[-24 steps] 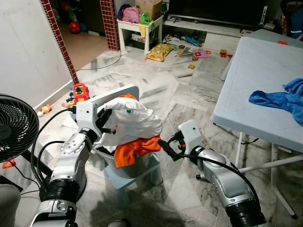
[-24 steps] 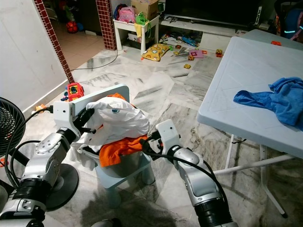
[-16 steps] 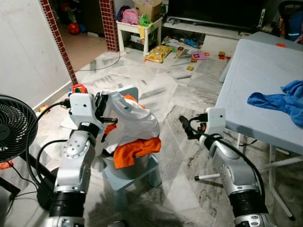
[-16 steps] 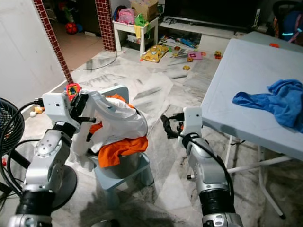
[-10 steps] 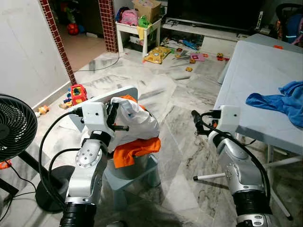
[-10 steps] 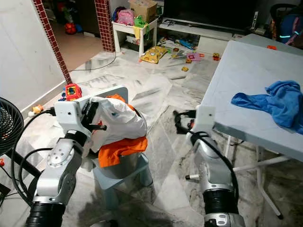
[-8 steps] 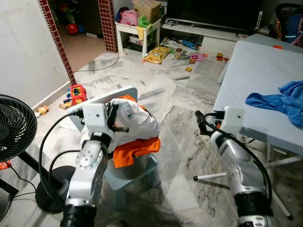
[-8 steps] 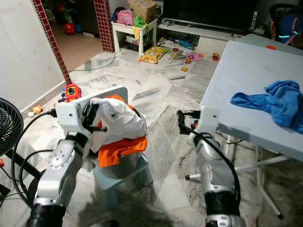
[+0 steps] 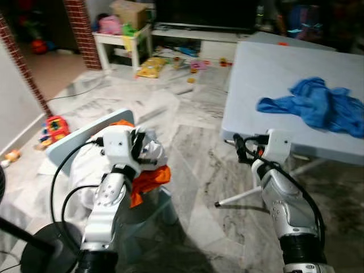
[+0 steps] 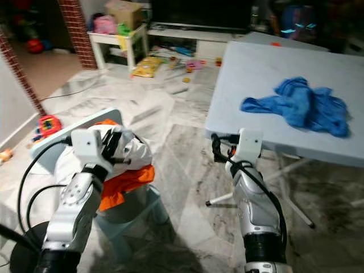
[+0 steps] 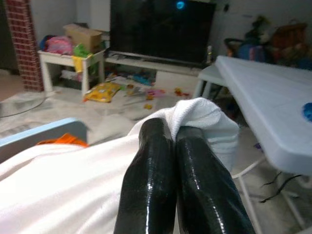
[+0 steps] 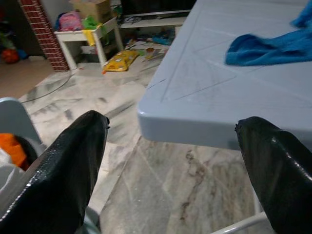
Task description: Hang hanger
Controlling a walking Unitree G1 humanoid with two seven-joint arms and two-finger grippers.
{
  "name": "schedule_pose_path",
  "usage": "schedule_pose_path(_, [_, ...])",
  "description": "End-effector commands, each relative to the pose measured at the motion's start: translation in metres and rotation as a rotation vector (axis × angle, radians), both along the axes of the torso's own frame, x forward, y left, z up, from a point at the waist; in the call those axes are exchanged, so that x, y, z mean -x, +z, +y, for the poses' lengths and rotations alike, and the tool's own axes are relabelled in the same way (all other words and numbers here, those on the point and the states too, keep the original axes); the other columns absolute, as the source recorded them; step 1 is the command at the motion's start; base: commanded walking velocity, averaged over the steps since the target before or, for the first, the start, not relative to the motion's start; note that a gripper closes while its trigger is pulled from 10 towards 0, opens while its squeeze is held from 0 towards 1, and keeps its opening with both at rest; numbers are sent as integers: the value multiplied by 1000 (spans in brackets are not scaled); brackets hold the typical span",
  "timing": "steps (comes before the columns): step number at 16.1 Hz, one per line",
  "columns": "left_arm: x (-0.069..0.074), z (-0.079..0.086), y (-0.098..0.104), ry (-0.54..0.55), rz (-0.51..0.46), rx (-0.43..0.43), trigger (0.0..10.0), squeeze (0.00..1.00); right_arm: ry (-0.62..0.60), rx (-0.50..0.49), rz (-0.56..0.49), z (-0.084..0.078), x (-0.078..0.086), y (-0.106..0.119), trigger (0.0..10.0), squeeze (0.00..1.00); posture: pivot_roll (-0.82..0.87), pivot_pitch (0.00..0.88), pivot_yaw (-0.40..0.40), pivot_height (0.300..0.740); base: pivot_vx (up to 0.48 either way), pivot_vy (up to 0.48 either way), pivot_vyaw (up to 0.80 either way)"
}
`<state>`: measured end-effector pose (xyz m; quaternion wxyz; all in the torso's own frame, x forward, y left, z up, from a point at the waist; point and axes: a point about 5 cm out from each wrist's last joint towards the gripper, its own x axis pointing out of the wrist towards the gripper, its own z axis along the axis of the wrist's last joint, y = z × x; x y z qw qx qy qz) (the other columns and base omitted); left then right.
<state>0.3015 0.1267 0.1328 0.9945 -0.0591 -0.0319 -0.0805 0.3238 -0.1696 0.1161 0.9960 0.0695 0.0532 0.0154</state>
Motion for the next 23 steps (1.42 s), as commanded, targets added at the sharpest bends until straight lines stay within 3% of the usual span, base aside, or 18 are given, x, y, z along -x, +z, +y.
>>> schedule_pose_path(1, [-2, -6, 4, -43, -14, 5, 10000, 0, 7, -1, -16, 4, -2, 8, 10000, 0, -148, 0, 10, 740, 0, 0, 0])
schedule_pose_path(8, [-1, -17, 3, -63, 0, 38, 10000, 0, 48, 36, 1, 7, 3, 7, 10000, 0, -164, 0, -21, 740, 0, -71, 0])
schedule_pose_path(23, [-3, -21, 1, -85, 18, 38, 10000, 0, 64, 46, 15, 9, 1, 7, 10000, 0, -168, 0, -15, 740, 0, -369, 0])
